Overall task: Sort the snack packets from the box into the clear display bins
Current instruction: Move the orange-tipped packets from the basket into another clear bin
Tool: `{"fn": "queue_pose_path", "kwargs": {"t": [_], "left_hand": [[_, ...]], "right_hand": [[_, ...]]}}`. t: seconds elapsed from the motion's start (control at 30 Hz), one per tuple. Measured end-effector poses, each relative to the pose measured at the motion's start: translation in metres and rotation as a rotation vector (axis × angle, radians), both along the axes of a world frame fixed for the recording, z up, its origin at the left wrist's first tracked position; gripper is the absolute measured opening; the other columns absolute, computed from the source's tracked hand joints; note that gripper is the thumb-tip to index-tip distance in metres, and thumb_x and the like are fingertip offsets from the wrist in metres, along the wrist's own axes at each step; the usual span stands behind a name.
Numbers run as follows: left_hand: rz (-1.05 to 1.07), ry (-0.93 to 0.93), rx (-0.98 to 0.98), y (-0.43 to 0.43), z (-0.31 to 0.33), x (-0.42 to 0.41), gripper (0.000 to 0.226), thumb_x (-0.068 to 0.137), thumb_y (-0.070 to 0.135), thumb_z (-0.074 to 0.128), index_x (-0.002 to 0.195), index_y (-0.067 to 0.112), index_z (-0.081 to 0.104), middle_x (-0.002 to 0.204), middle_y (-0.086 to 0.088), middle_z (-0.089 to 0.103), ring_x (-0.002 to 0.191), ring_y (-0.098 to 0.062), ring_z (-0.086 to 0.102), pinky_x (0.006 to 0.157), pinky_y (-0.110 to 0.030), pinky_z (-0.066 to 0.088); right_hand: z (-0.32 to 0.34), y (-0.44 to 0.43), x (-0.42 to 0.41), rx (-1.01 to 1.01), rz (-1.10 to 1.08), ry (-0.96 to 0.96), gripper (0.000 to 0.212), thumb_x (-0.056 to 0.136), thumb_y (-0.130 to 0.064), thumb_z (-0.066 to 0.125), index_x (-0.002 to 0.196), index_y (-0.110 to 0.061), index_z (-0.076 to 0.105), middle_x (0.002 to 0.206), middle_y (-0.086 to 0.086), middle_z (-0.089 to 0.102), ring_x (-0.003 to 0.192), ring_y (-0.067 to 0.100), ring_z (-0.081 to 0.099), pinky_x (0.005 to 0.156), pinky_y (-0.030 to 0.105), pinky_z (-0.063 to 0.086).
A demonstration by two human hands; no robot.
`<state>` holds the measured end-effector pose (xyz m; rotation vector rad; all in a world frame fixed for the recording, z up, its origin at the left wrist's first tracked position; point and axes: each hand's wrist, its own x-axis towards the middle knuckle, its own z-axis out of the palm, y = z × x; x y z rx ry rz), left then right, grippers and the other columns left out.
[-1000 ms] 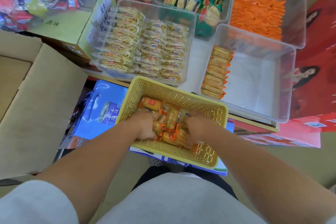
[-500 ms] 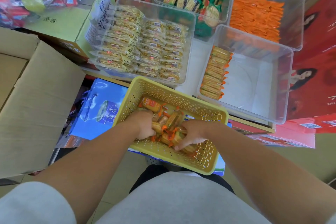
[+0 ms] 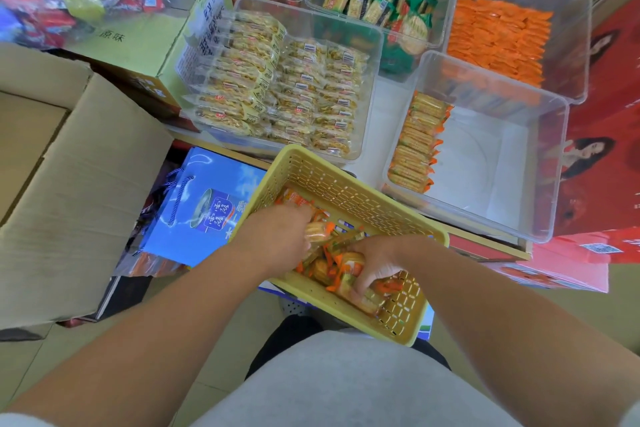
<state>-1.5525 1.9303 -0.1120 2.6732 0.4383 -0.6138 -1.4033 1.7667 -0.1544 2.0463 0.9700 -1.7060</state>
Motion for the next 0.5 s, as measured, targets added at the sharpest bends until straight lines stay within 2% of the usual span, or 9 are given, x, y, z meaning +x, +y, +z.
{"fn": "queue_pose_path", "kwargs": {"t": [0.1,0.23,0.37,0.5], "left_hand": [[-0.021,-0.085,0.096,-0.004,0.011,-0.018,0.031,0.096,0.039,0.061,0.12,0.021,0.052,0.117,-0.003,0.06,0.103,-0.028,0.063,0.075,-0.037,0.044],[0.018,-0.155,0.116,-0.003,0.008,-0.035,0.037,0.099,0.043,0.055,0.131,0.025,0.051,0.119,0.0,0.057,0.106,-0.024,0.061,0.083,-0.035,0.044],[0.056,-0.211,0.137,-0.007,0.0,-0.041,0.034,0.099,0.042,0.055,0.126,0.022,0.054,0.115,-0.001,0.057,0.097,-0.025,0.063,0.073,-0.036,0.041],[0.108,-0.243,0.139,-0.01,-0.003,-0.041,0.028,0.096,0.04,0.06,0.114,0.019,0.058,0.108,-0.003,0.059,0.08,-0.03,0.065,0.061,-0.033,0.034]], "right_hand": [[-0.001,0.004,-0.003,-0.022,0.003,0.006,0.127,0.055,-0.061,0.088,0.159,-0.029,0.022,0.162,-0.001,0.03,0.146,0.028,0.034,0.113,0.044,0.038],[0.001,0.009,-0.009,-0.05,0.022,0.044,0.131,0.045,-0.067,0.086,0.156,-0.028,0.03,0.157,0.0,0.037,0.136,0.028,0.044,0.109,0.048,0.044],[0.001,0.005,-0.014,-0.059,0.001,0.033,0.126,0.052,-0.06,0.09,0.157,-0.03,0.027,0.16,-0.002,0.034,0.142,0.027,0.038,0.111,0.045,0.04],[0.007,-0.004,-0.014,0.063,-0.203,0.014,0.117,0.06,-0.036,0.094,0.157,-0.029,0.029,0.153,0.0,0.043,0.136,0.026,0.044,0.108,0.038,0.042]]}}
